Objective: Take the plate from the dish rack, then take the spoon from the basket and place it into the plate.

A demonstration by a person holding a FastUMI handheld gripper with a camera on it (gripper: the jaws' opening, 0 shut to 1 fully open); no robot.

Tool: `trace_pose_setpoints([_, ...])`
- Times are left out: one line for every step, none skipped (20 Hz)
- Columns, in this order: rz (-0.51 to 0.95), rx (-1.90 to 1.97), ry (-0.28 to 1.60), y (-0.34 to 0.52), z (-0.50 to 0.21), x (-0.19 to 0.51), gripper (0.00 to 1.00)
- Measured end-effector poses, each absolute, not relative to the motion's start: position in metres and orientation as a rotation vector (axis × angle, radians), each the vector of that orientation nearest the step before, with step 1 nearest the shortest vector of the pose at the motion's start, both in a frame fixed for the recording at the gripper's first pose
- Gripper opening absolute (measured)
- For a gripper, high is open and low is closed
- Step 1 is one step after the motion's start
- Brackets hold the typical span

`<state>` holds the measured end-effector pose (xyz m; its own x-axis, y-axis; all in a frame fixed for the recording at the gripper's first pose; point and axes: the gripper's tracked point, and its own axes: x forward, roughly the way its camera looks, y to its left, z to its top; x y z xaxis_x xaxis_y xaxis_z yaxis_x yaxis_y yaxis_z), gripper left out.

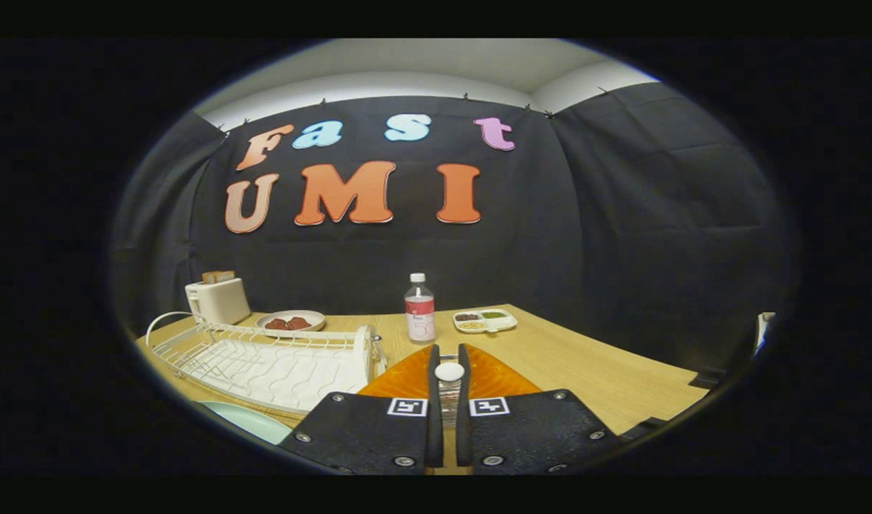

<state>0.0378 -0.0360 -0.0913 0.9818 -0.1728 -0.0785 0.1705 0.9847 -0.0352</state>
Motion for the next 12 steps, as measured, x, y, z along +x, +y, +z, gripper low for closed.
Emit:
trace_pose_setpoints([-0.178, -0.031, 0.067, -0.036, -0.084, 0.033, 0.07])
trace_pose_setpoints([-0.183, -0.038, 0.063, -0.037, -0.078, 0.029, 0.07])
trace_pose_setpoints([-0.190, -0.043, 0.058, -0.038, -0.073, 0.024, 0.07])
trace_pose_setpoints([-0.195, -0.047, 0.052, -0.038, -0.067, 0.019, 0.07])
trace_pose_setpoints([-0.198, -0.048, 0.042, -0.037, -0.060, 0.014, 0.07])
trace_pose_setpoints([-0.199, -0.049, 0.030, -0.036, -0.053, 0.009, 0.07])
trace_pose_setpoints([-0.200, -0.049, 0.019, -0.034, -0.046, 0.002, 0.07])
trace_pose_setpoints([-0.199, -0.048, 0.010, -0.031, -0.040, -0.005, 0.07])
trace_pose_setpoints([-0.195, -0.046, 0.004, -0.028, -0.035, -0.010, 0.07])
trace_pose_setpoints([-0.186, -0.045, -0.004, -0.024, -0.029, -0.017, 0.07])
trace_pose_setpoints([-0.175, -0.045, -0.011, -0.017, -0.024, -0.023, 0.07])
trace_pose_setpoints([-0.166, -0.049, -0.013, -0.012, -0.020, -0.030, 0.07])
